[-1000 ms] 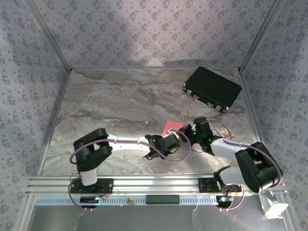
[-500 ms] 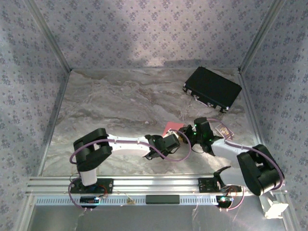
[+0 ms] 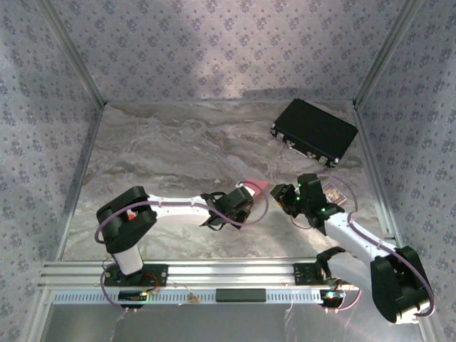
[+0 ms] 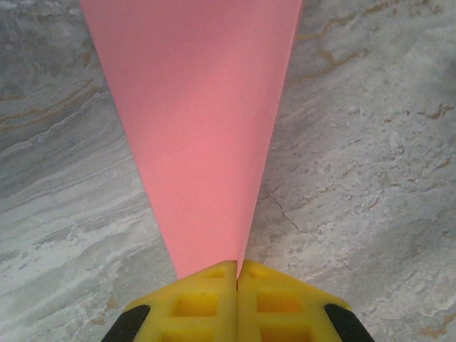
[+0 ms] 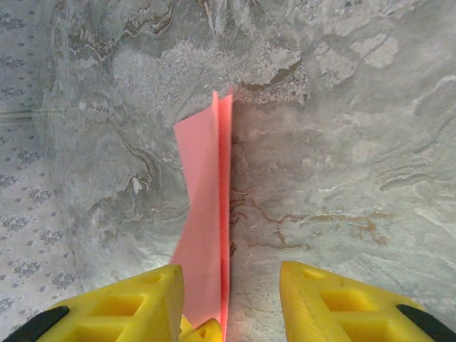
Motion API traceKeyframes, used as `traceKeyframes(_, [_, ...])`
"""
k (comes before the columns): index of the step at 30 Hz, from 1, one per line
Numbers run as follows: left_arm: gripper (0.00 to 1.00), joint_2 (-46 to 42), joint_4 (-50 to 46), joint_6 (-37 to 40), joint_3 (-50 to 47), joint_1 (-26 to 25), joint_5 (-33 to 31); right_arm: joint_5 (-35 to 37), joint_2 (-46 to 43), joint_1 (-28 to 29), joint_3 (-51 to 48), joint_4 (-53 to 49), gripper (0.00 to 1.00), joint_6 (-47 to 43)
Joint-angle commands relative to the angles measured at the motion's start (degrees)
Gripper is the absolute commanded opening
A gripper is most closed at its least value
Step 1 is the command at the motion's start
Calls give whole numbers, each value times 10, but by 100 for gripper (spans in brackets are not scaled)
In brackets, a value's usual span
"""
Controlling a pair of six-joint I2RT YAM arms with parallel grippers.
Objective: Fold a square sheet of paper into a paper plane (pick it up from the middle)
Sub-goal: Fold the wing for the fifth time at the center of the table.
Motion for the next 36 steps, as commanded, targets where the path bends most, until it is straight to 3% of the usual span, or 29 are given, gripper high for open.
traceKeyframes(1, [0,-23,70,-34,-25,20,93,13,-8,-4,11,-34,41,-18])
traceKeyframes(24, [0,35,306,-157,-120,124,342,-7,15,12,-4,34,39,-37])
traceKeyframes(30, [0,59,366,-194,-135,134,370,0,61,47,5,102,32,-94])
traceKeyframes(36, [0,71,453,-247,-166,150,382,-55,128,61,31,146,24,-140])
